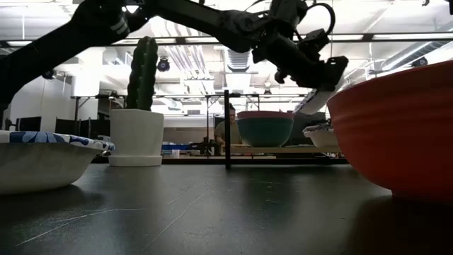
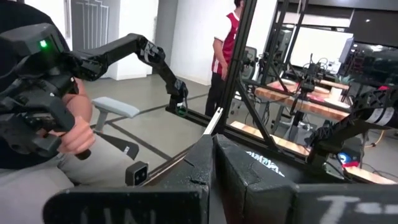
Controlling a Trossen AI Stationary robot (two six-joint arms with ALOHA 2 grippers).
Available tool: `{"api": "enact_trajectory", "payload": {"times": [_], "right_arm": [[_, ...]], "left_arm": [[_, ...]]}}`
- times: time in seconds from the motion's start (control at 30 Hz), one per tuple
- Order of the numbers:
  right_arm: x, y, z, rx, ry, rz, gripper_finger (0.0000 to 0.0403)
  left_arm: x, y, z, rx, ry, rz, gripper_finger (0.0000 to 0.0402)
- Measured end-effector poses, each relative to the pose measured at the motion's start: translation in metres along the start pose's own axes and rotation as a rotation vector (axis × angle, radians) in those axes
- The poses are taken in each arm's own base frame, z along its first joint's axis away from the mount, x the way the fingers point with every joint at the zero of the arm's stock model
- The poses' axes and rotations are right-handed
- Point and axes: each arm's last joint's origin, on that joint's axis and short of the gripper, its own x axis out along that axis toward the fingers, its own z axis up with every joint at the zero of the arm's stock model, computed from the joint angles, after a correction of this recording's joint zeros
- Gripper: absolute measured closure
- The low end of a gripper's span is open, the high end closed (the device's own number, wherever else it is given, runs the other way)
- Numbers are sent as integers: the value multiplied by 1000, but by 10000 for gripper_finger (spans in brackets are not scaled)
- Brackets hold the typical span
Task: Place and stack bowls onto a shelf
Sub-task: Stack the blue patterned bowl on top of the blue patterned bowl on the shelf
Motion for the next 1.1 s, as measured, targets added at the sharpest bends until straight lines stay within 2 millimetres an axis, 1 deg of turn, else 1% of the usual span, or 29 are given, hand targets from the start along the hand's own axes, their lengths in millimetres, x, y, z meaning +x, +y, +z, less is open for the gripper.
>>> {"api": "enact_trajectory", "payload": {"times": [0.17,0.33,0.47,0.7,0.8,0.97,1.1], "right_arm": [[0,0,-2,6,6,1,394],[0,0,-2,21,6,1,394],[1,0,-2,19,6,1,394],[0,0,-2,27,6,1,394],[1,0,-2,31,7,1,394],[1,0,-2,43,7,1,394],[0,0,-2,57,6,-1,394]], "left_arm": [[10,-1,-7,-10,0,1,396],[15,1,-12,-9,14,6,378],[15,1,-12,-12,4,9,353],[15,2,-11,-14,1,10,293],[10,1,-7,-4,22,1,269],[-6,7,13,-5,16,-4,243],[-10,10,15,8,51,-11,235]]}}
